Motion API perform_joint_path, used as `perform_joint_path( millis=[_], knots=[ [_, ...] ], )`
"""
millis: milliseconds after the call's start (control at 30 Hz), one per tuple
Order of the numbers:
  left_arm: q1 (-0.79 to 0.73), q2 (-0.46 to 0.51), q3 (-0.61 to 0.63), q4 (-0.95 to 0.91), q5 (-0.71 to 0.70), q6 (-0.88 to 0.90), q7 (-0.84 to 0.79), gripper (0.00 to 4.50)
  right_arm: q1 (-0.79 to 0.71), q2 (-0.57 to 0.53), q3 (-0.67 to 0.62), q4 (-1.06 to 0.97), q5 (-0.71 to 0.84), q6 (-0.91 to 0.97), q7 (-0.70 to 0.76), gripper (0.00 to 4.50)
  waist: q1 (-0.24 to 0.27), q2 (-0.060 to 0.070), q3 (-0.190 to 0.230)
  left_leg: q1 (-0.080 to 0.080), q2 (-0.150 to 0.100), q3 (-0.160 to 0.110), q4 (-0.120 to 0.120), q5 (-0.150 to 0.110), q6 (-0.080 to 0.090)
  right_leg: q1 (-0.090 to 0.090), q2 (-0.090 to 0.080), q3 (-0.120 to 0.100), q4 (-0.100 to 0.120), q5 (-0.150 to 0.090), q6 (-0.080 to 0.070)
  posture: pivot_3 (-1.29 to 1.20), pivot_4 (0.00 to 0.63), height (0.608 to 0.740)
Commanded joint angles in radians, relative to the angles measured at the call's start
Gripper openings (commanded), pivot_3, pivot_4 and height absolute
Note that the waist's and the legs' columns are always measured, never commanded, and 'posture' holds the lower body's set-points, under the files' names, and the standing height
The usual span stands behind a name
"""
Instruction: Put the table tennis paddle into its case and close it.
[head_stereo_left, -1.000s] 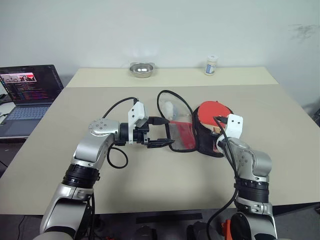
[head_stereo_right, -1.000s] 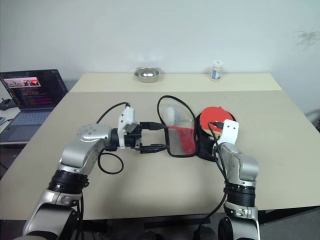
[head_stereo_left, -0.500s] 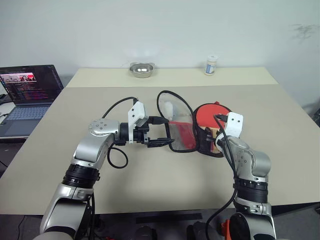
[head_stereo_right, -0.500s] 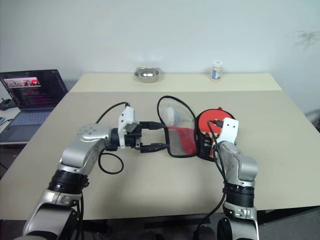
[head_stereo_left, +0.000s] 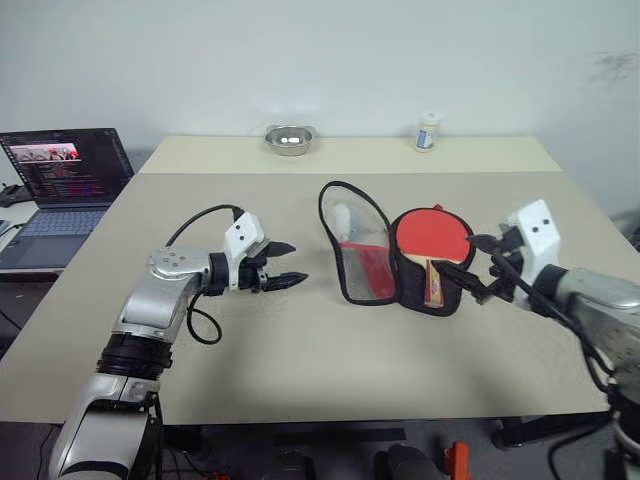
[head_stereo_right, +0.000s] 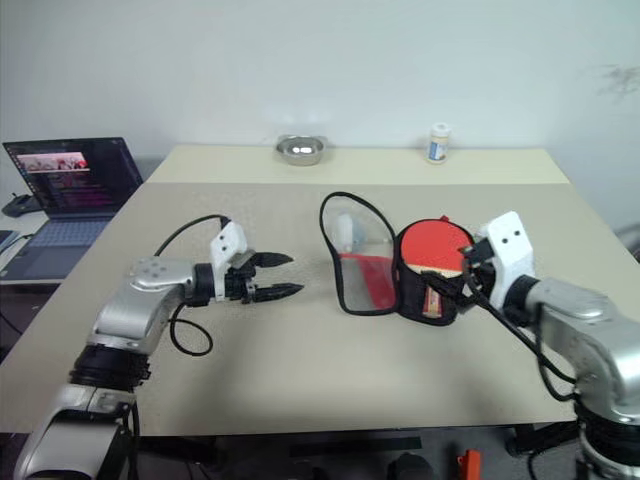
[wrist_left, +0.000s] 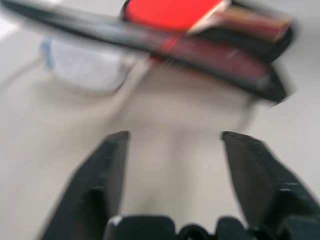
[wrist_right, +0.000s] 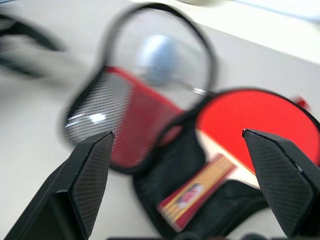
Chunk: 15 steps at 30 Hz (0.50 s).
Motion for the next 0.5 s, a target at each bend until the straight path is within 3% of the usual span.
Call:
perform_joint_path(
  millis=[33,167,233,367,500],
  knots=[
    [-0.068,-0.033,-0.017,0.086,0.046,-0.041,0.034,1.91,0.035,-0.059,-0.071,-0.046,0.072,-0.048,0.101,4.5,0.0,-0.002,0.0,0.0,0.0,0.0,0.0,0.0,0.0,0.0,0.0,0.0,0.0,0.0,0.0,0.0,0.15,0.74],
    [-0.134,-0.099,-0.033,0.215,0.081,-0.068,0.059,0.5,0.084,-0.102,-0.133,-0.075,0.142,-0.048,0.141,4.5,0.001,-0.003,0.0,0.0,0.0,0.0,0.001,0.0,0.0,0.0,0.0,0.0,0.0,0.0,0.0,0.0,0.15,0.74],
    [-0.169,-0.143,-0.033,0.263,0.084,-0.078,0.064,0.04,0.115,-0.123,-0.17,-0.085,0.183,-0.036,0.154,4.5,0.004,-0.005,0.001,0.0,0.0,0.0,0.001,0.0,0.0,0.0,0.0,0.0,0.0,0.0,0.0,0.0,0.15,0.74],
    [-0.249,-0.231,-0.01,0.342,0.062,-0.085,0.067,0.04,0.158,-0.161,-0.212,-0.093,0.228,-0.019,0.142,4.5,0.01,-0.008,0.002,0.0,0.0,0.0,0.001,0.0,0.0,0.001,0.0,0.0,0.0,0.001,-0.001,0.0,0.15,0.74],
    [-0.474,-0.42,0.053,0.505,-0.019,-0.084,0.044,0.04,0.193,-0.202,-0.301,-0.082,0.28,0.007,0.127,4.5,0.034,-0.013,0.005,-0.002,-0.001,-0.002,0.003,0.0,0.0,0.001,0.0,-0.002,0.0,0.0,0.0,0.0,0.15,0.74]
  ],
)
